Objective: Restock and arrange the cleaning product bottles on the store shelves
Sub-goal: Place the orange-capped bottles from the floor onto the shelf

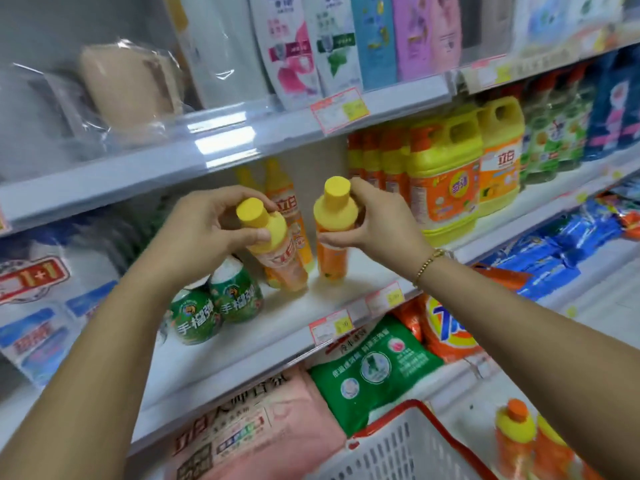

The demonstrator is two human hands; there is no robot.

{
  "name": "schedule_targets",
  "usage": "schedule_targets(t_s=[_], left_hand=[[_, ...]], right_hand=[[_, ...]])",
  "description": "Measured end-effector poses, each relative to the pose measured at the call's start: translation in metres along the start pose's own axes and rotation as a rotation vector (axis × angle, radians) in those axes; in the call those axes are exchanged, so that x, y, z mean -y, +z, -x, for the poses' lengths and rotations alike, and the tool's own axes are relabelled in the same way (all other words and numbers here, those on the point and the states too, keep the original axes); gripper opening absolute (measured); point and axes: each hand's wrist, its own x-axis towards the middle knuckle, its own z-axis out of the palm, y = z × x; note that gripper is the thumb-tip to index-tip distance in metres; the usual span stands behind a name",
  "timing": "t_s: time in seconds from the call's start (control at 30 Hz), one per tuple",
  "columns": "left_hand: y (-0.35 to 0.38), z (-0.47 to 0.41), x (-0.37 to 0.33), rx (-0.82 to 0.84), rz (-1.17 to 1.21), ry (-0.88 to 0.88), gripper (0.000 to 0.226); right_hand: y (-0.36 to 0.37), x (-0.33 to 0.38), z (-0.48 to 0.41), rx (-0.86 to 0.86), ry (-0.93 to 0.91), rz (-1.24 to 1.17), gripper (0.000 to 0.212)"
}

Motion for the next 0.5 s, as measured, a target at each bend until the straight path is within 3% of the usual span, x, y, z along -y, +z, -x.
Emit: schedule_targets(t_s=[0.27, 0.4, 0.5], left_hand=[[-0.007, -0.038, 0.026, 0.124, 0.160, -0.095, 0.033], [0.023, -0.045, 0.045, -0.008, 0.406, -0.208, 0.045], [0.058, -0.041, 0.058, -0.163, 0.375, -0.235, 0.048]], right_hand=[[0.028, -0.005, -0.041, 0.076, 0.028, -0.038, 0.046], [0.048, -0.022, -0.046, 0.141, 0.222, -0.254, 0.043], [0.072, -0.040, -0.032, 0.200, 0.337, -0.356, 0.049]])
